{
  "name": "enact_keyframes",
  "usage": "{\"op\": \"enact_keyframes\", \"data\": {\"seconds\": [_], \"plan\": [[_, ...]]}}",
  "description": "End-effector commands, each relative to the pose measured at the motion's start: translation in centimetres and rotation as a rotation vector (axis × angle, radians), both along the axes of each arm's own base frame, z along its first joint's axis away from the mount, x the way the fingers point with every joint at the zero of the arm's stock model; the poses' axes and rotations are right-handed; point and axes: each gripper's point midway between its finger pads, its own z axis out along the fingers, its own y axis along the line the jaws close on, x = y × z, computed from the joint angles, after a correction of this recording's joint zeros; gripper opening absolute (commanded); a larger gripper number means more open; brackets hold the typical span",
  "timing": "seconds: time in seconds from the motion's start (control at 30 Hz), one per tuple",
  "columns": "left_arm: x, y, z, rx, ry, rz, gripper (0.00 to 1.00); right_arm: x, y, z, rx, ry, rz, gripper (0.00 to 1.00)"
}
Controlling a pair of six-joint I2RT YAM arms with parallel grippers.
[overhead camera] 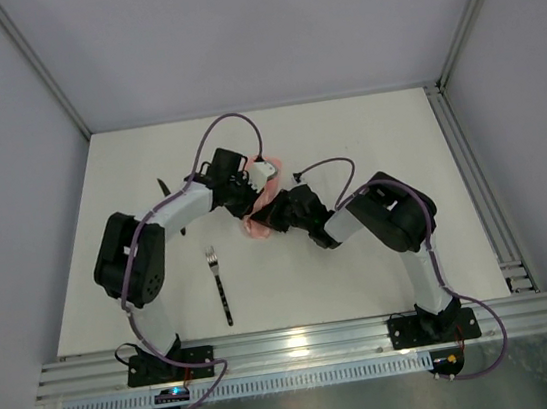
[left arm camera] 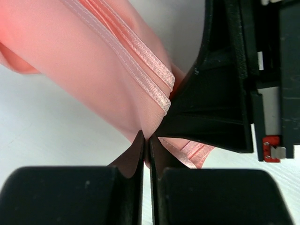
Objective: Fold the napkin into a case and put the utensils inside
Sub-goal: Stuff the top corner of the smaller-rectangle-folded napkin into the folded napkin.
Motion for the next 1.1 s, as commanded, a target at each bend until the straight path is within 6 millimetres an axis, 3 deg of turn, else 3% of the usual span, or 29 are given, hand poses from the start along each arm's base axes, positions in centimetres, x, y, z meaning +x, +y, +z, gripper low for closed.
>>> {"op": "enact_keyframes", "data": {"seconds": [0.0,0.1,0.33,0.47,0.57,0.7,0.87,1.07], "plan": [[-1.3,-0.8,2.2,-0.07,0.001,-0.053,0.03,1.4,0.1,0.6,0.006,-0.02,-0.035,0.04],[-1.8,-0.7,2.8,-0.077,0.0,-0.067,0.02,1.9,0.2,1.4,0.023,-0.046,-0.044,0.04],[-3.0,-0.9,2.0,-0.084,0.048,-0.111,0.04,3.0,0.5,2.5,0.043,-0.081,-0.055,0.04],[-2.6,-0.6,1.4,-0.056,0.05,-0.104,0.3,3.2,0.9,2.8,0.081,-0.072,-0.051,0.04],[-1.7,0.0,0.1,-0.005,0.047,-0.081,0.36,2.8,1.2,2.1,0.11,-0.035,-0.049,0.04],[-1.0,-0.4,-0.5,0.0,0.04,-0.079,0.37,2.2,0.7,1.1,0.112,-0.009,-0.056,0.04],[-0.4,-0.3,-1.4,0.043,0.033,-0.072,0.36,1.0,-0.2,1.3,0.078,-0.029,-0.039,0.04],[-0.6,-0.1,-2.3,0.083,0.028,-0.082,0.33,-1.0,-1.8,2.7,0.036,-0.08,0.015,0.06]]}}
